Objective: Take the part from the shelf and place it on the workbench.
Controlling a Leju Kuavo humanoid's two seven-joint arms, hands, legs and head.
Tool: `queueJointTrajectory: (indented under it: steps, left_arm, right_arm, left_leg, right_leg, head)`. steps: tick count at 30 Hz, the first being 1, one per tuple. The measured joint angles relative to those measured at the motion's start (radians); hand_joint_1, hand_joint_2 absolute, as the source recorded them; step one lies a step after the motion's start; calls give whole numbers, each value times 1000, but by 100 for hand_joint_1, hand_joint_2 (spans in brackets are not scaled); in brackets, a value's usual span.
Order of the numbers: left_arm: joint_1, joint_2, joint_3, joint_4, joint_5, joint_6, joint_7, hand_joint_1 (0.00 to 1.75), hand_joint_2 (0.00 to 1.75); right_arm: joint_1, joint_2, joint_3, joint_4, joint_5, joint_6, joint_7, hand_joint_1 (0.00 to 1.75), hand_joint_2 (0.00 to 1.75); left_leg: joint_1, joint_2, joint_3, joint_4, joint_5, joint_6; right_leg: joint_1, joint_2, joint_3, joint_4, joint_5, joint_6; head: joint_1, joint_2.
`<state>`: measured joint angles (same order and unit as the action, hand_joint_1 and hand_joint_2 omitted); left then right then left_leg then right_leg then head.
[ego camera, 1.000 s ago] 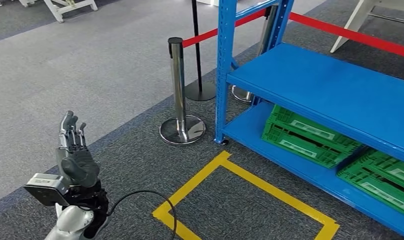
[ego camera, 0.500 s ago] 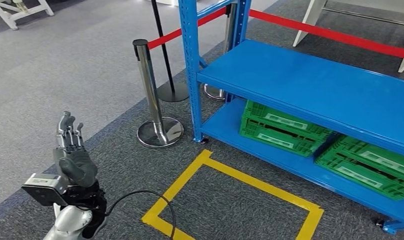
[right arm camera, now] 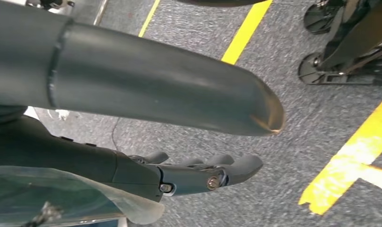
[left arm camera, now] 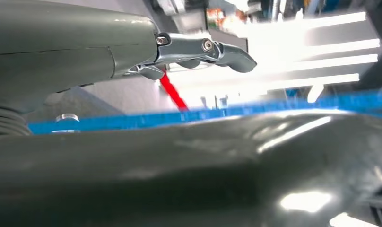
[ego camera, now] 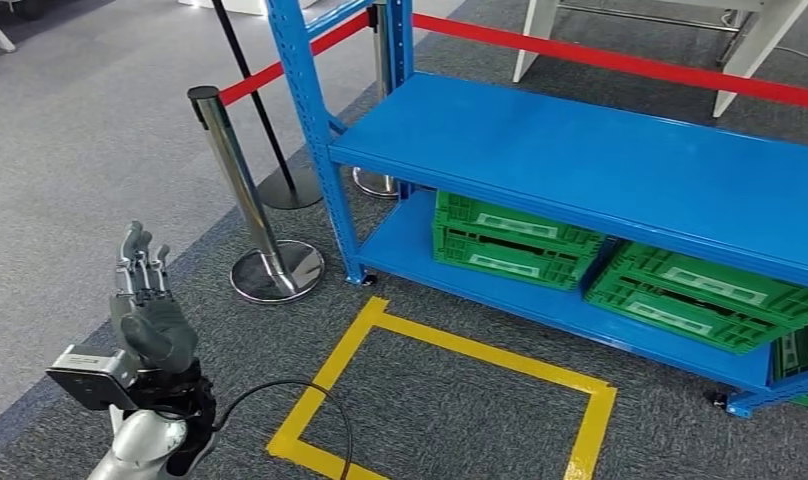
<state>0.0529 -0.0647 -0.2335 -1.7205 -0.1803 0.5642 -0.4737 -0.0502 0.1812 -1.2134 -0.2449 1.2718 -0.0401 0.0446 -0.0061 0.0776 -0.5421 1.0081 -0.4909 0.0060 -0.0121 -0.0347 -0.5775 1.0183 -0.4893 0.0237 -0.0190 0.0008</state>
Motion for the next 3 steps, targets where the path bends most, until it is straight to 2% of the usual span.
queueJointTrajectory:
  steps: [3]
  left_arm:
    - [-2, 0, -2, 0, 0, 0, 0, 0, 0]
  right_arm:
    - [3, 1, -1, 0, 1, 0, 0, 0, 0]
  left_leg:
    - [5, -13, -4, 21, -22, -12]
  right_leg:
    - [-3, 15, 1, -1, 4, -14]
  head:
    - [-2, 0]
